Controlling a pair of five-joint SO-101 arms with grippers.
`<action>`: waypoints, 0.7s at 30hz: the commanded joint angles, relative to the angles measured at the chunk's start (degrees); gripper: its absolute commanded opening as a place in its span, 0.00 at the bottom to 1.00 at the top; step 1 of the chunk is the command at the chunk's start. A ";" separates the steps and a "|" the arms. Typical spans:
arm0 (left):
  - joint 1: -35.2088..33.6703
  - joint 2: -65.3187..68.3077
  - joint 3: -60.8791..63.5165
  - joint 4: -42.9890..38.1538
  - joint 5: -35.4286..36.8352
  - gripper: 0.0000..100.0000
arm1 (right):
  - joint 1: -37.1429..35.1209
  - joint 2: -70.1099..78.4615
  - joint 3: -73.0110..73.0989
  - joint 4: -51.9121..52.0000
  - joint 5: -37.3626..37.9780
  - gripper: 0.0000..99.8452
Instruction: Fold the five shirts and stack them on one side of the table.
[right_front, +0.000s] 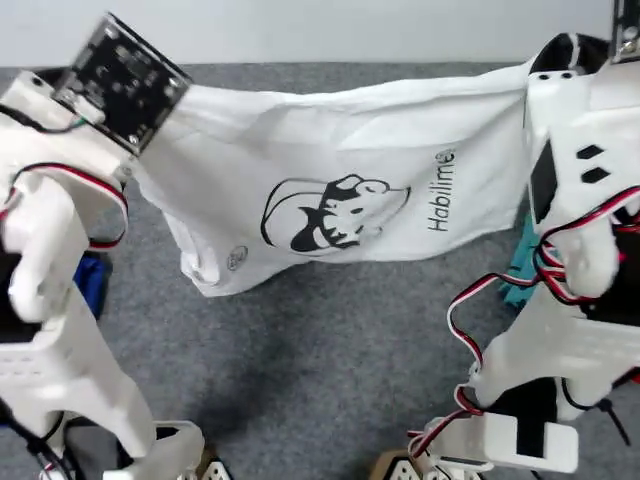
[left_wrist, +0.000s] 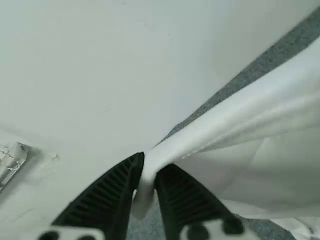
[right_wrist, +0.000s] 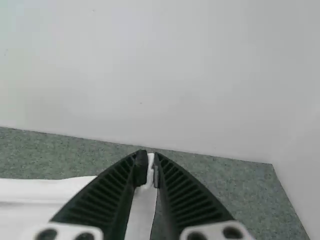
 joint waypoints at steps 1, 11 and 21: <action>-0.26 -1.58 -1.63 0.26 -1.14 0.00 | 0.92 -1.71 -1.14 0.04 0.70 0.01; -0.26 -2.73 -18.33 0.18 -1.14 0.00 | 0.66 -3.82 -3.25 0.22 0.44 0.01; -0.88 -2.81 -35.82 1.58 -1.49 0.00 | 0.92 -14.20 -3.87 1.63 4.31 0.01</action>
